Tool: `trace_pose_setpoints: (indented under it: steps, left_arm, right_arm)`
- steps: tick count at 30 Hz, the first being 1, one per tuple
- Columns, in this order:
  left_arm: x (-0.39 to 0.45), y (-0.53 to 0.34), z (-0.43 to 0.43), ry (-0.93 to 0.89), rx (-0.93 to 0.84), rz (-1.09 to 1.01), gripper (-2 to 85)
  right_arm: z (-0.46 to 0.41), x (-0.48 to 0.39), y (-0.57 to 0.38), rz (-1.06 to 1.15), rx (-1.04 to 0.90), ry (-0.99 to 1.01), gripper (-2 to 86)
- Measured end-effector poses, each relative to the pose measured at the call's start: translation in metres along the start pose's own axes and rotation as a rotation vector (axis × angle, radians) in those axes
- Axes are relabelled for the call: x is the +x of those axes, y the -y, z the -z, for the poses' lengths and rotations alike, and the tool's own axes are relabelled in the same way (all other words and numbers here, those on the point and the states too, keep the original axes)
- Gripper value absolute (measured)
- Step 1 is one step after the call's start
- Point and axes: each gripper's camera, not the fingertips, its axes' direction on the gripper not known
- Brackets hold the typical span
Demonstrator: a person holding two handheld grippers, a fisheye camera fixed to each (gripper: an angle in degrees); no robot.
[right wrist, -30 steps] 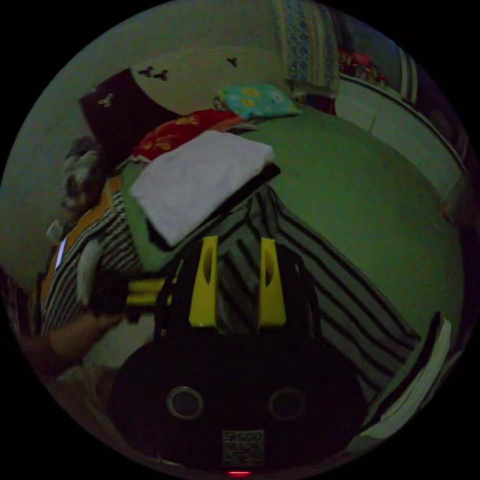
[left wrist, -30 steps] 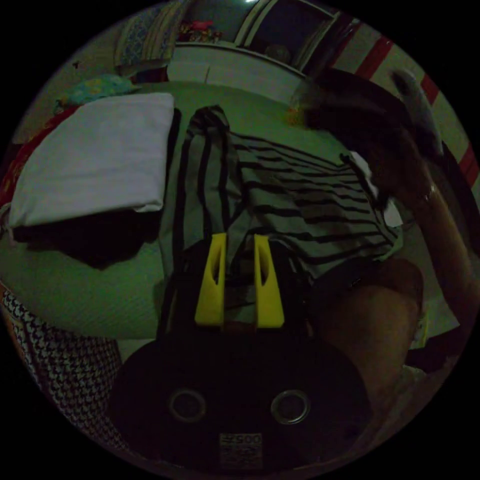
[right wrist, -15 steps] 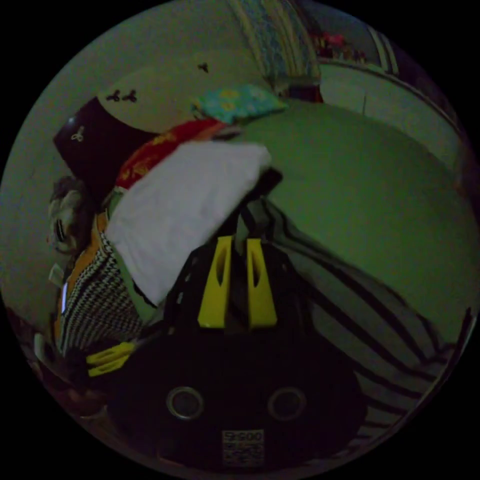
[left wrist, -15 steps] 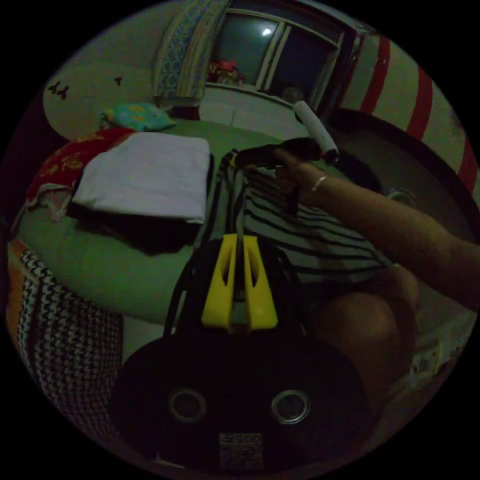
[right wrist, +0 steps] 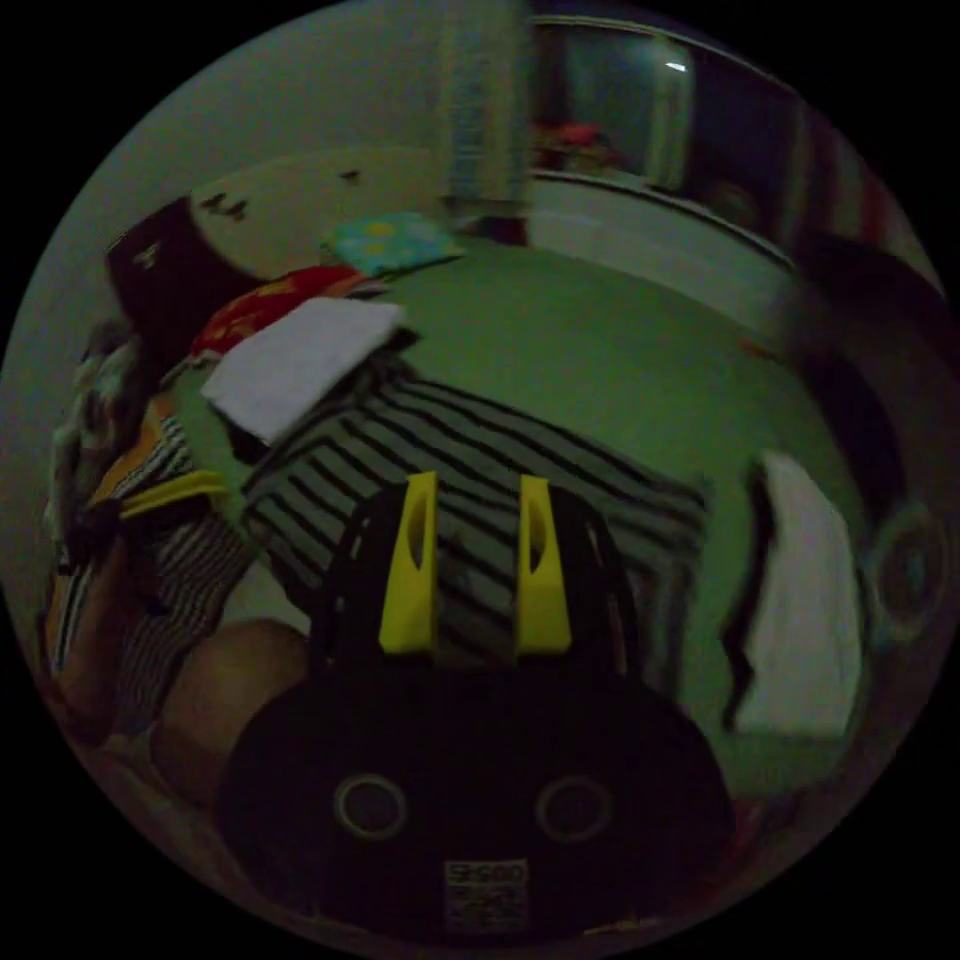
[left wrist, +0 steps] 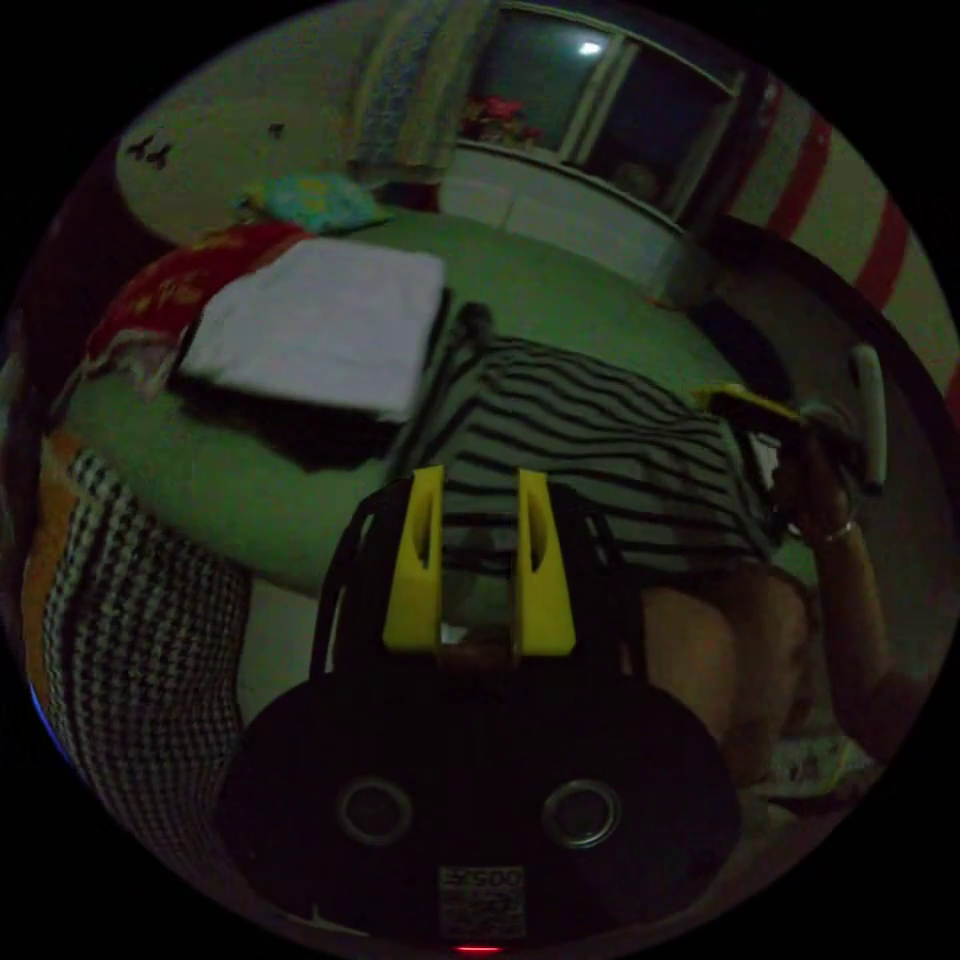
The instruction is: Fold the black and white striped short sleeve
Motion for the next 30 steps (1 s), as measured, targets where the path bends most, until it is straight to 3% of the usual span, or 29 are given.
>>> trace_pose_setpoints:
  steps: [4,9,15,21,24,30]
  left_arm:
    - [0.105,0.011,-0.023,-0.197,-0.049,-0.214,12.4]
    - [0.268,0.010,-0.080,-0.382,-0.208,-0.453,16.7]
    - [0.398,-0.011,-0.164,-0.246,-0.350,-0.542,20.3]
    - [0.460,-0.037,-0.230,-0.050,-0.406,-0.583,18.2]
    - [0.486,-0.046,-0.241,0.066,-0.358,-0.626,16.0]
    - [0.503,-0.033,-0.245,0.031,-0.355,-0.558,5.7]
  right_arm:
    - [0.058,0.075,-0.090,-0.258,-0.019,-0.174,11.7]
    - [0.101,0.121,-0.180,-0.511,-0.013,-0.188,11.3]
    - [0.136,0.150,-0.211,-0.525,0.001,-0.182,11.2]
    - [0.159,0.179,-0.218,-0.539,0.063,-0.118,11.1]
    - [0.159,0.194,-0.214,-0.553,0.044,-0.098,10.7]
    - [0.157,0.215,-0.172,-0.460,0.020,-0.078,9.6]
